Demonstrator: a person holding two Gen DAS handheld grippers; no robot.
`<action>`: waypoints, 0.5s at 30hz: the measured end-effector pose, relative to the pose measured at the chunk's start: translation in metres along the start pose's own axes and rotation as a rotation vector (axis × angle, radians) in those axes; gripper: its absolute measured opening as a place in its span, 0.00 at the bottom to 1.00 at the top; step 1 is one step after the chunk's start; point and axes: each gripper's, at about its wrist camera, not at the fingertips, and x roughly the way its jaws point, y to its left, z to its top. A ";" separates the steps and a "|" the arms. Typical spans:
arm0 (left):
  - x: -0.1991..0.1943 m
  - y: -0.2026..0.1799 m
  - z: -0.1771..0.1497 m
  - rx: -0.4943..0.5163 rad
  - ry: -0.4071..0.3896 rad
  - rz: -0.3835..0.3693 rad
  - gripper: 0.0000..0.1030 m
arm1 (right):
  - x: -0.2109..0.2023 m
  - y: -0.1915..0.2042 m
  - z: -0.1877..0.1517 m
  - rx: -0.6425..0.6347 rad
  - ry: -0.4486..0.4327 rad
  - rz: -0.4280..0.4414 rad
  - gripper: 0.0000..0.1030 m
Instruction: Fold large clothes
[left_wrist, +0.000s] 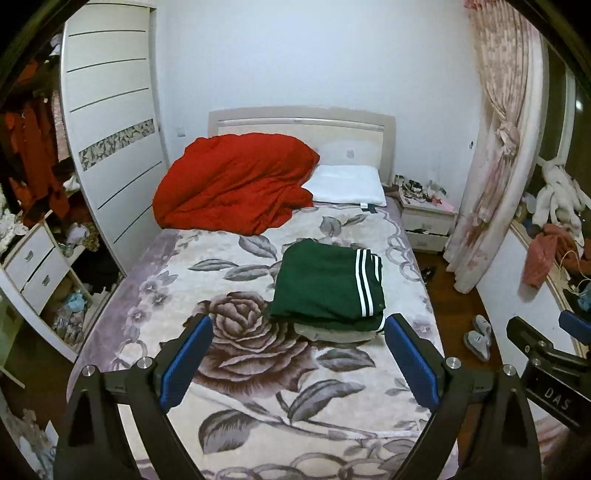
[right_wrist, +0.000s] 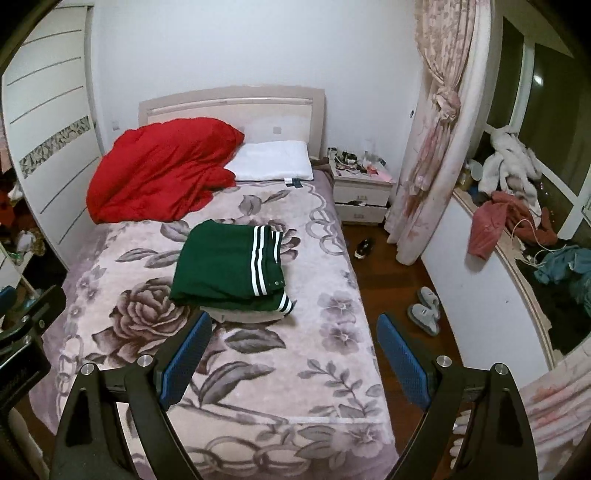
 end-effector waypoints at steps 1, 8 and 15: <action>-0.005 0.000 0.000 0.003 0.002 0.003 0.92 | -0.007 -0.002 0.000 -0.001 -0.001 0.004 0.90; -0.034 -0.003 0.000 0.036 0.063 0.023 0.92 | -0.056 -0.013 0.008 -0.013 -0.002 0.043 0.95; -0.056 0.002 0.002 0.004 0.076 0.019 0.92 | -0.096 -0.018 0.021 -0.049 -0.032 0.050 0.96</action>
